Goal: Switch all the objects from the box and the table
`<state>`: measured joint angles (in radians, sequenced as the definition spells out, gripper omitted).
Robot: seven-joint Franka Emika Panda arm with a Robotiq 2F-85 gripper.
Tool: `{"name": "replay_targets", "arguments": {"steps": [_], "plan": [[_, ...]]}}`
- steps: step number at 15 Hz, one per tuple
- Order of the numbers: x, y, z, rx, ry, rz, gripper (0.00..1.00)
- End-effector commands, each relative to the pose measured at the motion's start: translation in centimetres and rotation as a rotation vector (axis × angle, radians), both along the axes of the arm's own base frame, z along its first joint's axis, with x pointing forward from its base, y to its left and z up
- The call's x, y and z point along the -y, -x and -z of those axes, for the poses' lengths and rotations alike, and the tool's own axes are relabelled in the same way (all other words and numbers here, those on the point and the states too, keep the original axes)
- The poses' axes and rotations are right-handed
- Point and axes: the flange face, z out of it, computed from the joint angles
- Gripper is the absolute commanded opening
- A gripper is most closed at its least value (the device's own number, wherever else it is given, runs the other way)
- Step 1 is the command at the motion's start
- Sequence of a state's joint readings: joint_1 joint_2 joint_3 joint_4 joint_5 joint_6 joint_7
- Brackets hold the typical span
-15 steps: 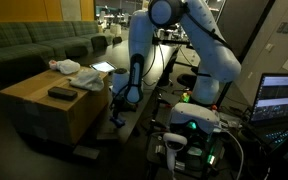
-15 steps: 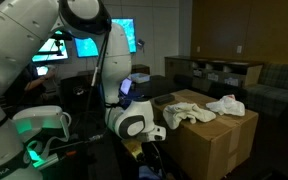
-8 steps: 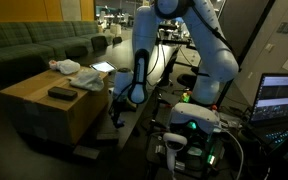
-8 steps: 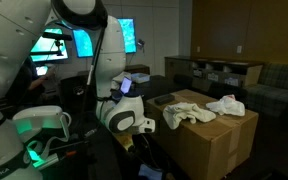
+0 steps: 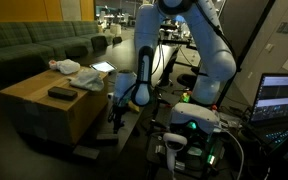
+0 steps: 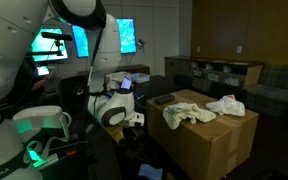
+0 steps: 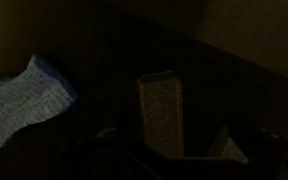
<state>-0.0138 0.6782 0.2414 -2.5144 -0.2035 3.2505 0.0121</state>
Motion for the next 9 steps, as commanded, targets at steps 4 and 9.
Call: {"name": "replay_targets", "arguments": {"steps": [4,9], "plan": [[-1.7,0.6,0.2,0.045,-0.010,-0.005,1.00],[-3.5,1.7,1.5,-0.012,-0.011,-0.035,1.00]]}}
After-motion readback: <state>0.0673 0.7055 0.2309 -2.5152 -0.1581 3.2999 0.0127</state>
